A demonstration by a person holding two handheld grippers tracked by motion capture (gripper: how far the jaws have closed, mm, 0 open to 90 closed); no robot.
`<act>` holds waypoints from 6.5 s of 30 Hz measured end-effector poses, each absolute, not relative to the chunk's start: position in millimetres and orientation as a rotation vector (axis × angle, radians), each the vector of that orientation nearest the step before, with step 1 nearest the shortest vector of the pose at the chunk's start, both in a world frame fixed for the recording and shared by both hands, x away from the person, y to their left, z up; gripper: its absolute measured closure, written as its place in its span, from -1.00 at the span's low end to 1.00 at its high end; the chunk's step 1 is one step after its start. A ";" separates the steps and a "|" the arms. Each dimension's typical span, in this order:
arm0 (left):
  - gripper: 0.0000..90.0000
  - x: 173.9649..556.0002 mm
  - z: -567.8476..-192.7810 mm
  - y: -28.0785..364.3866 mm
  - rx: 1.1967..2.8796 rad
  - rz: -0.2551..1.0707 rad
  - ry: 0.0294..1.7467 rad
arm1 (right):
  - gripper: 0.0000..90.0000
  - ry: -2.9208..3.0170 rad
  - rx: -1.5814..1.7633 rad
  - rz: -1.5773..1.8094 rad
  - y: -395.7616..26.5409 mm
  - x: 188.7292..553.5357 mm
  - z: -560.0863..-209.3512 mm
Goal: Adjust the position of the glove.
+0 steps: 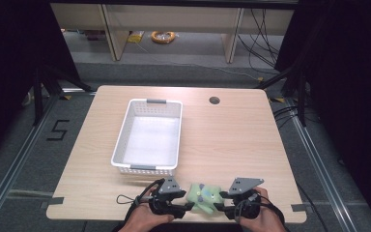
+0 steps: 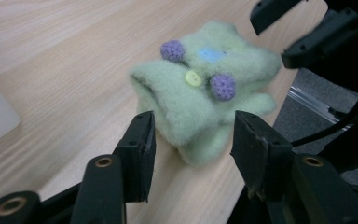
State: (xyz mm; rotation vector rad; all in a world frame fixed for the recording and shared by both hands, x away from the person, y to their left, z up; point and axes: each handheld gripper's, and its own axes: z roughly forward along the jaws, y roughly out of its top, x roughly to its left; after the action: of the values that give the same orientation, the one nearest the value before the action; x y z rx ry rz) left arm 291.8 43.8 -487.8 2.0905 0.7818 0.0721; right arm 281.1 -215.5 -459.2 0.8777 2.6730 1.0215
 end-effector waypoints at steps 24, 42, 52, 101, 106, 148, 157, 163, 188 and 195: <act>0.96 328.9 -472.8 17.3 2.080 0.123 0.751 | 0.89 2.656 0.814 1.074 -202.7 264.5 -446.4; 0.61 342.0 -483.2 13.4 2.027 0.006 0.778 | 0.86 2.740 0.768 1.101 -159.4 273.0 -470.9; 0.17 321.5 -473.9 49.6 1.967 0.020 0.844 | 0.40 2.761 0.849 1.163 -167.6 277.6 -478.1; 0.85 320.5 -461.6 40.7 2.109 0.019 0.717 | 0.93 2.578 1.063 1.304 -219.4 313.4 -448.9; 0.86 331.7 -462.9 28.7 2.132 0.014 0.711 | 0.94 2.541 1.108 1.337 -225.2 304.5 -452.9; 0.25 336.9 -473.5 46.2 2.045 -0.035 0.835 | 0.17 2.468 1.290 1.217 -246.1 286.7 -474.1; 0.07 331.5 -482.4 48.2 2.047 -0.114 0.919 | 0.11 2.533 1.280 1.148 -235.6 296.3 -481.2; 0.06 336.7 -499.1 40.8 2.085 -0.153 0.958 | 0.11 2.574 1.323 1.103 -232.9 302.2 -490.4; 0.58 331.7 -510.7 34.3 2.079 -0.239 0.955 | 0.58 2.653 1.361 1.230 -236.1 310.2 -502.1; 0.66 329.4 -507.4 34.5 2.060 -0.233 0.924 | 0.64 2.648 1.338 1.262 -238.7 308.7 -501.7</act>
State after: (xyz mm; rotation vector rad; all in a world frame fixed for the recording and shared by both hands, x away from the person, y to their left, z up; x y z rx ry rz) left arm 329.4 34.5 -507.4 2.0599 0.9243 -0.2330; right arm 308.7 -238.7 -501.7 1.3382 2.6479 1.2623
